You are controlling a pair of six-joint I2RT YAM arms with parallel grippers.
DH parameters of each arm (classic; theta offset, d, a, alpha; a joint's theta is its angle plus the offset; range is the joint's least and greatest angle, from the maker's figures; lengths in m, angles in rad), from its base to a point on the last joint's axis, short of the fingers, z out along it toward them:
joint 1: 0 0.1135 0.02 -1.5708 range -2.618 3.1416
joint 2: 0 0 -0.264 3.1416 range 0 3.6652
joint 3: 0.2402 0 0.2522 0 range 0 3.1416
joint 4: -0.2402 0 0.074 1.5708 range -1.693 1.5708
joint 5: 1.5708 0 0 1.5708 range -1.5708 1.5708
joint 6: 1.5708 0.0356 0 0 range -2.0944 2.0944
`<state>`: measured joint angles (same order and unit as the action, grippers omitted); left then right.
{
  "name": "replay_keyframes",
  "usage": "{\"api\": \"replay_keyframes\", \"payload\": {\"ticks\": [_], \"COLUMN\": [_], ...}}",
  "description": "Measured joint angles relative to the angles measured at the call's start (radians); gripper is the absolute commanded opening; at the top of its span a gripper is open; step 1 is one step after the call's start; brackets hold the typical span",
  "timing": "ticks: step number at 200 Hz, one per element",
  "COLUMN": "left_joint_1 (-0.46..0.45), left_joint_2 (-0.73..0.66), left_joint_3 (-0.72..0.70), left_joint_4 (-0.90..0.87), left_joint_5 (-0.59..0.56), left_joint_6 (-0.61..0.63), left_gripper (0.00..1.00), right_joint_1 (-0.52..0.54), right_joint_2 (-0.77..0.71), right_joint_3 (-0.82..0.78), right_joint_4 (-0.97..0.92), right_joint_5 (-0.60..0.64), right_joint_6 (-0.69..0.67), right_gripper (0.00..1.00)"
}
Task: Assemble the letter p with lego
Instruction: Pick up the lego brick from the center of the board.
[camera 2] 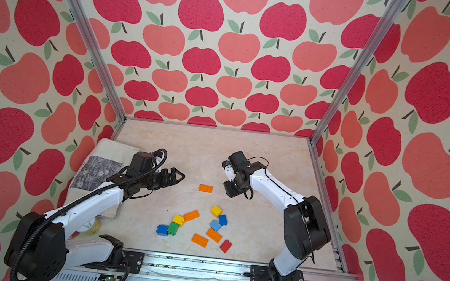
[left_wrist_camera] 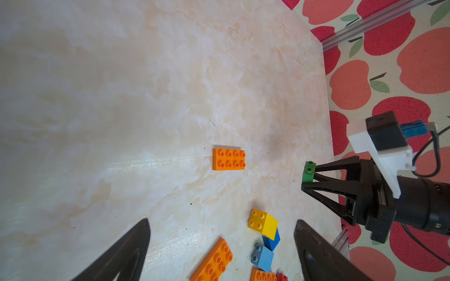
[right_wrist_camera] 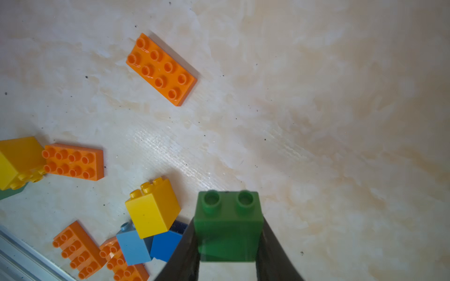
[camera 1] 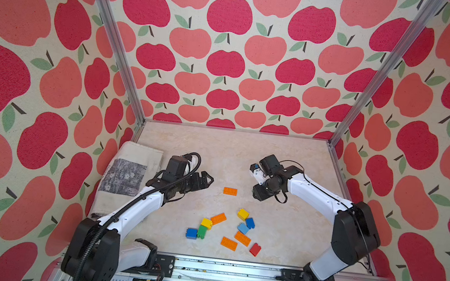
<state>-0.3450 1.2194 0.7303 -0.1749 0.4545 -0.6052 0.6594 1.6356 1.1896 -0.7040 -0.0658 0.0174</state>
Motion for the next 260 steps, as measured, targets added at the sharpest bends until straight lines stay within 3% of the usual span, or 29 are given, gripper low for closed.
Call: {"api": "replay_keyframes", "payload": {"ticks": [72, 156, 260], "left_joint_1": [-0.019, -0.035, -0.077], "left_joint_2": [0.017, 0.113, 0.147], "left_joint_3": [0.047, 0.047, 0.047], "left_joint_4": [-0.003, 0.143, 0.168], "left_joint_5": [0.106, 0.280, 0.327], "left_joint_6": [0.012, -0.037, -0.032], "left_gripper": [0.86, 0.65, 0.52], "right_joint_1": [0.079, 0.205, 0.256], "right_joint_2": [-0.083, -0.093, -0.058], "right_joint_3": [-0.105, -0.126, -0.106], "right_joint_4": [0.168, 0.317, 0.396], "right_joint_5": [-0.042, -0.067, -0.075], "right_joint_6": [-0.045, -0.080, -0.074], "right_gripper": [0.18, 0.17, 0.16]}}
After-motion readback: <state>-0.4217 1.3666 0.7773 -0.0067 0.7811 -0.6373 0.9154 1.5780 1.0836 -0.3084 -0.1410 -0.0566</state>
